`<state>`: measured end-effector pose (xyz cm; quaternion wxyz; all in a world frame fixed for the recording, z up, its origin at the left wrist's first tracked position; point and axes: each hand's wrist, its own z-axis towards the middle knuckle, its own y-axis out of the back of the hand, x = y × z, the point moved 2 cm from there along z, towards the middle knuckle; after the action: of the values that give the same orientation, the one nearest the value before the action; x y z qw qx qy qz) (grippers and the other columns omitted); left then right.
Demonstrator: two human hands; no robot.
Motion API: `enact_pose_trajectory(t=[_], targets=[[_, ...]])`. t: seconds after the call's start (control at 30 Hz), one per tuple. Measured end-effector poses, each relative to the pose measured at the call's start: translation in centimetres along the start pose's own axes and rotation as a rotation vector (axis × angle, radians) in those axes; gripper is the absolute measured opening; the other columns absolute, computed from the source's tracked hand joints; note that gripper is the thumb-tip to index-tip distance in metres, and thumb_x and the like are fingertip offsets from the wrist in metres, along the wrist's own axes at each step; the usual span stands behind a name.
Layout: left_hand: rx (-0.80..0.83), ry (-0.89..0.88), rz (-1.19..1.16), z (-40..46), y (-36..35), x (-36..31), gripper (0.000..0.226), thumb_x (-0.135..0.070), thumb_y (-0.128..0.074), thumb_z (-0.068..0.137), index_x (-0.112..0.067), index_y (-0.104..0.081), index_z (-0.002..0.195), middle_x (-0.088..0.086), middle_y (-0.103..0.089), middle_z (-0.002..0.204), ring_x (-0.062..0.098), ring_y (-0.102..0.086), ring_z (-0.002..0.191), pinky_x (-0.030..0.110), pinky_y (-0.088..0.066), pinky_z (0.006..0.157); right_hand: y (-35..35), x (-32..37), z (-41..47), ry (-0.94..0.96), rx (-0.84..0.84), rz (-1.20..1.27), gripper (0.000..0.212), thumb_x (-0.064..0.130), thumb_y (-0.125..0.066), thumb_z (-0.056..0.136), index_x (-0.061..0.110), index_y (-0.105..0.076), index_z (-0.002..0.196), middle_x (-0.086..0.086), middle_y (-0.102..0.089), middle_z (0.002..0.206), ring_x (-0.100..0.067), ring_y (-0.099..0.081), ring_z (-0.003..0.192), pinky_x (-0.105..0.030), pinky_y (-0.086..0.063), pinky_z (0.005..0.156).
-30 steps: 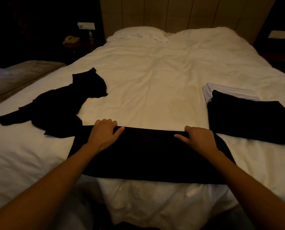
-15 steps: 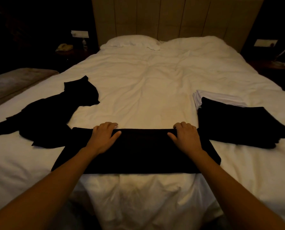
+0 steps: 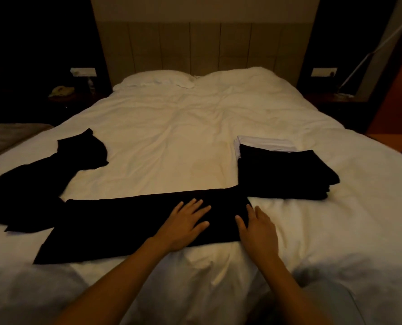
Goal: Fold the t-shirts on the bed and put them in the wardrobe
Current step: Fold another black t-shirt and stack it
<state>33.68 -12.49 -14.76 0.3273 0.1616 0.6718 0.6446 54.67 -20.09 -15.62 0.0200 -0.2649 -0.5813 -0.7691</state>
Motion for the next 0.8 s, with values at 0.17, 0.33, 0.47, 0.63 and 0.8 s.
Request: enact_pose_trajectory(t=[0.17, 0.33, 0.47, 0.63, 0.8], targets=[[0.033, 0.058, -0.051, 4.1, 0.0, -3.5, 0.058, -0.055, -0.022, 0.102, -0.033, -0.019, 0.155, -0.004, -0.012, 0.164, 0.013, -0.004, 0.151, 0.035, -0.001, 0.12, 1.3, -1.1, -0.1, -0.075, 0.027, 0.051, 0.06, 0.047, -0.048, 0.098, 0.01, -0.042, 0.144, -0.013, -0.057, 0.134, -0.03, -0.053, 0.121, -0.037, -0.041, 0.098], [0.055, 0.091, -0.055, 7.2, -0.4, -4.9, 0.055, -0.048, -0.029, 0.105, -0.029, -0.021, 0.156, 0.0, -0.014, 0.164, 0.017, -0.007, 0.151, 0.039, -0.004, 0.121, 1.1, -1.6, 0.0, -0.068, 0.073, 0.265, 0.028, 0.04, -0.055, 0.096, 0.014, -0.064, 0.103, -0.002, -0.066, 0.089, -0.022, -0.063, 0.083, -0.029, -0.042, 0.066], [0.037, 0.091, -0.044, 8.4, -0.7, -5.1, 0.055, -0.046, -0.029, 0.105, -0.027, -0.022, 0.156, 0.003, -0.016, 0.164, 0.02, -0.011, 0.151, 0.041, -0.007, 0.122, 1.8, -1.8, 0.0, -0.072, -0.047, 0.455, 0.021, 0.03, -0.059, 0.096, 0.019, -0.062, 0.078, 0.002, -0.056, 0.069, -0.018, -0.054, 0.065, -0.029, -0.034, 0.057], [0.006, 0.132, -0.093, 10.0, -0.2, -4.6, 0.054, -0.043, -0.026, 0.106, -0.019, -0.026, 0.155, 0.009, -0.027, 0.16, 0.025, -0.023, 0.147, 0.042, -0.017, 0.12, 2.6, -2.7, 0.0, -0.102, -0.1, 0.532, 0.021, 0.022, -0.063, 0.093, 0.008, -0.076, 0.085, -0.009, -0.071, 0.078, -0.023, -0.064, 0.072, -0.027, -0.041, 0.061], [0.0, 0.21, -0.241, 12.9, 0.3, -4.8, 0.049, -0.042, -0.034, 0.105, -0.01, -0.056, 0.133, 0.015, -0.059, 0.131, 0.032, -0.054, 0.12, 0.042, -0.043, 0.099, 2.7, -1.9, 0.7, -0.041, 0.028, 0.612, 0.011, 0.018, -0.064, 0.091, 0.014, -0.071, 0.083, -0.001, -0.065, 0.072, -0.015, -0.058, 0.067, -0.014, -0.036, 0.057]])
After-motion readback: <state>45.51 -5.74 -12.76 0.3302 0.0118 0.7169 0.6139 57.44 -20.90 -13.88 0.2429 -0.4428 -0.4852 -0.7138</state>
